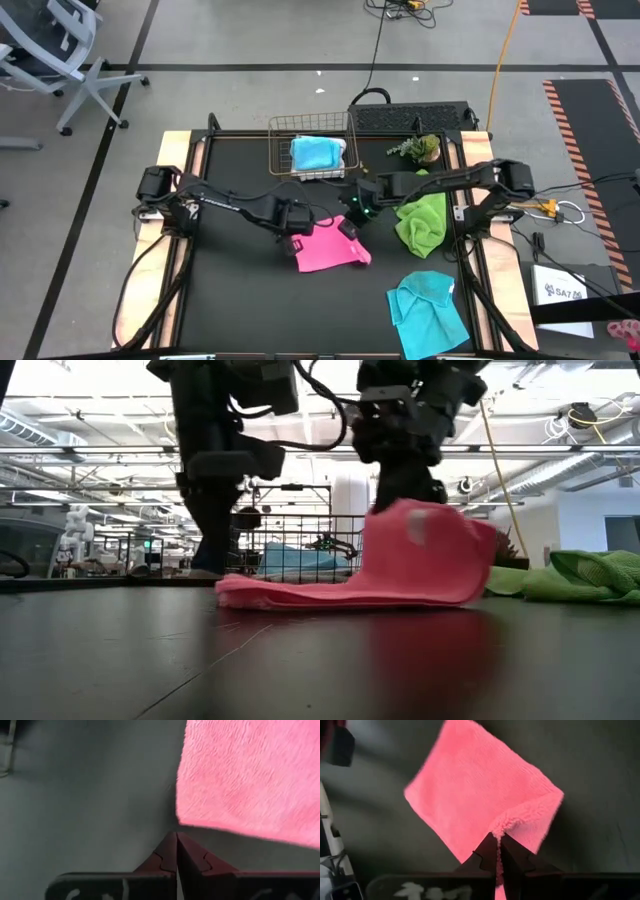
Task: Fold microfiber towels
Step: Fold the pink microfiber cloth
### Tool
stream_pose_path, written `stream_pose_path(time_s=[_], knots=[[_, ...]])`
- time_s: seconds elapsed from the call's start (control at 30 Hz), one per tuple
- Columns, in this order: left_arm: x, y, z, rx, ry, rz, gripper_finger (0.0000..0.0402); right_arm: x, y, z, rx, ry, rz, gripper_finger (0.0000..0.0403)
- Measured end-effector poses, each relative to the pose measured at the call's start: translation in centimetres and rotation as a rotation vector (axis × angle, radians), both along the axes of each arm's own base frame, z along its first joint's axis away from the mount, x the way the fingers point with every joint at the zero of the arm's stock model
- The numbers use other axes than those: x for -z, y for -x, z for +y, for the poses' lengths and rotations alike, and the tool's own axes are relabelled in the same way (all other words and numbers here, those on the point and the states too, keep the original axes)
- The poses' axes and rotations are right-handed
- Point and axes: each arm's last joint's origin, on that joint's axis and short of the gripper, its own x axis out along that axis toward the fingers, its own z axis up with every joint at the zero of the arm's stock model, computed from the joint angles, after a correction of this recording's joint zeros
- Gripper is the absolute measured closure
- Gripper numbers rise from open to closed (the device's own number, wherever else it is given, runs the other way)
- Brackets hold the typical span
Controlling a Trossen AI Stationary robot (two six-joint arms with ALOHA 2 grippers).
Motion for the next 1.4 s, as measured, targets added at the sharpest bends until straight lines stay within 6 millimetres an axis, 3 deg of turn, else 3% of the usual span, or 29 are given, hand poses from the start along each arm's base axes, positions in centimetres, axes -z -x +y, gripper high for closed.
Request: stream_pose_path(time_s=[0.23,0.43,0.87,1.1,1.27,1.4], knots=[[-3.3,2.9,-0.4,0.011,-0.120,0.044,0.0399,1.5,-2.7,-0.1,0.018,-0.041,-0.040,0.0403],[-5.6,4.6,-0.5,0.007,-0.177,-0.011,0.0393,2.2,-5.3,-0.2,0.055,-0.102,-0.224,0.0403],[-3.9,5.7,-0.4,-0.032,-0.157,0.031,0.0396,4.9,-7.8,-0.3,0.019,-0.090,-0.359,0.0397],[-3.9,5.7,-0.5,-0.040,-0.144,0.025,0.0383,6.2,-8.4,0.0,-0.044,-0.116,-0.385,0.0326],[-3.9,5.4,-0.5,-0.041,-0.139,-0.003,0.0379,5.2,-8.7,0.1,-0.062,-0.098,-0.470,0.0262],[-4.0,4.8,-0.6,-0.018,-0.135,-0.058,0.0378,3.2,-8.7,0.1,-0.101,-0.055,-0.577,0.0231]])
